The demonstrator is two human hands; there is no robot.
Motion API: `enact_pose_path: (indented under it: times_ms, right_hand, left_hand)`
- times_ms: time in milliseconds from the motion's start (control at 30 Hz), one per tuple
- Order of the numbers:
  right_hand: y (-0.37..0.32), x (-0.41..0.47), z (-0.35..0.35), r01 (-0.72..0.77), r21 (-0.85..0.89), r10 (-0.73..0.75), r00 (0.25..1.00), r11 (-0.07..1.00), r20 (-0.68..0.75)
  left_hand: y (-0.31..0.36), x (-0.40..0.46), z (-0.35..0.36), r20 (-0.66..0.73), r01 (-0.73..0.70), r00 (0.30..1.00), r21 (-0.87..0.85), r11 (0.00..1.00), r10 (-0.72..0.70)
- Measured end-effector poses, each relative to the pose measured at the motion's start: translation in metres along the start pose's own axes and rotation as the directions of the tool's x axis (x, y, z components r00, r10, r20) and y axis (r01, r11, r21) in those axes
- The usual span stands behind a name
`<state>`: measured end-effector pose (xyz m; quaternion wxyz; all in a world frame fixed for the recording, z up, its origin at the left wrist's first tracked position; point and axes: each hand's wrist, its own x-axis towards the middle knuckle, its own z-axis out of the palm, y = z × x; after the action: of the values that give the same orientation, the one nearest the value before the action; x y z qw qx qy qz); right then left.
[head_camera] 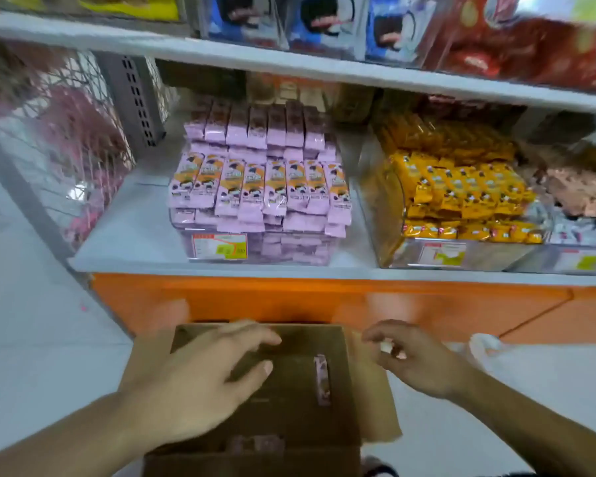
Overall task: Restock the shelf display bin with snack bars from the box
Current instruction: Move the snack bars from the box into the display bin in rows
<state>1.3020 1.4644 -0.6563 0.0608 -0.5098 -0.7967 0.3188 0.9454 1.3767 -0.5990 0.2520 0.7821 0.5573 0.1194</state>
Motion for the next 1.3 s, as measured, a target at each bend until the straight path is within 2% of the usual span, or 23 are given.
enact_pose_path:
  times_ms: [67, 133, 233, 300, 433, 567, 633, 733, 833, 933, 1067, 1167, 1233, 1300]
  right_hand:
    - [0.025, 0.002, 0.035, -0.016, -0.016, 0.017, 0.997, 1.000, 0.075]
    - [0.038, 0.006, 0.058, 0.016, 0.011, -0.017, 0.996, 1.000, 0.087]
    - [0.056, 0.011, 0.081, 0.068, 0.174, -0.075, 0.997, 0.982, 0.029]
    - [0.067, 0.014, 0.090, 0.069, 0.247, -0.070, 0.998, 0.966, -0.006]
    - [0.081, 0.016, 0.103, 0.047, 0.346, -0.037, 0.999, 0.937, -0.035]
    - [0.087, 0.015, 0.114, 0.037, 0.398, -0.021, 0.999, 0.917, -0.044]
    - [0.087, 0.016, 0.116, 0.023, 0.407, -0.008, 0.999, 0.913, -0.039]
    - [0.083, 0.018, 0.116, 0.022, 0.423, -0.004, 0.999, 0.906, -0.045]
    - [0.081, 0.017, 0.116, 0.029, 0.408, -0.010, 0.999, 0.912, -0.048]
    - [0.081, 0.015, 0.117, 0.010, 0.377, 0.003, 0.999, 0.926, -0.034]
    - [0.081, 0.011, 0.119, -0.006, 0.360, 0.019, 0.999, 0.933, -0.034]
    - [0.079, 0.011, 0.118, -0.007, 0.354, 0.017, 1.000, 0.935, -0.026]
    - [0.079, 0.011, 0.118, -0.017, 0.348, 0.027, 0.999, 0.937, -0.022]
    - [0.078, 0.011, 0.119, -0.031, 0.331, 0.038, 0.999, 0.943, -0.014]
  left_hand:
    - [-0.013, 0.003, 0.029, 0.129, 0.057, 0.990, -0.039, 0.998, -0.051]
    - [-0.023, 0.013, 0.056, 0.206, 0.103, 0.974, -0.052, 0.993, -0.090]
    - [-0.040, 0.046, 0.111, 0.289, 0.181, 0.944, -0.054, 0.982, -0.158]
    - [-0.049, 0.074, 0.154, 0.322, 0.182, 0.932, -0.021, 0.983, -0.166]
    - [-0.062, 0.128, 0.227, 0.436, 0.199, 0.892, -0.135, 0.971, -0.123]
    - [-0.082, 0.166, 0.284, 0.430, 0.301, 0.885, -0.234, 0.925, -0.179]
    - [-0.092, 0.174, 0.304, 0.408, 0.301, 0.894, -0.235, 0.924, -0.188]
    - [-0.094, 0.169, 0.313, 0.428, 0.267, 0.890, -0.211, 0.940, -0.157]
    - [-0.099, 0.146, 0.315, 0.512, 0.176, 0.852, -0.089, 0.980, -0.107]
    - [-0.109, 0.125, 0.307, 0.485, 0.112, 0.870, -0.027, 0.993, -0.085]
    - [-0.124, 0.101, 0.272, 0.508, 0.257, 0.837, -0.040, 0.966, -0.202]
    - [-0.142, 0.084, 0.248, 0.516, 0.271, 0.804, 0.125, 0.954, -0.296]
    - [-0.154, 0.074, 0.239, 0.562, 0.290, 0.758, 0.164, 0.943, -0.331]
    - [-0.162, 0.065, 0.235, 0.625, 0.353, 0.697, 0.128, 0.927, -0.352]
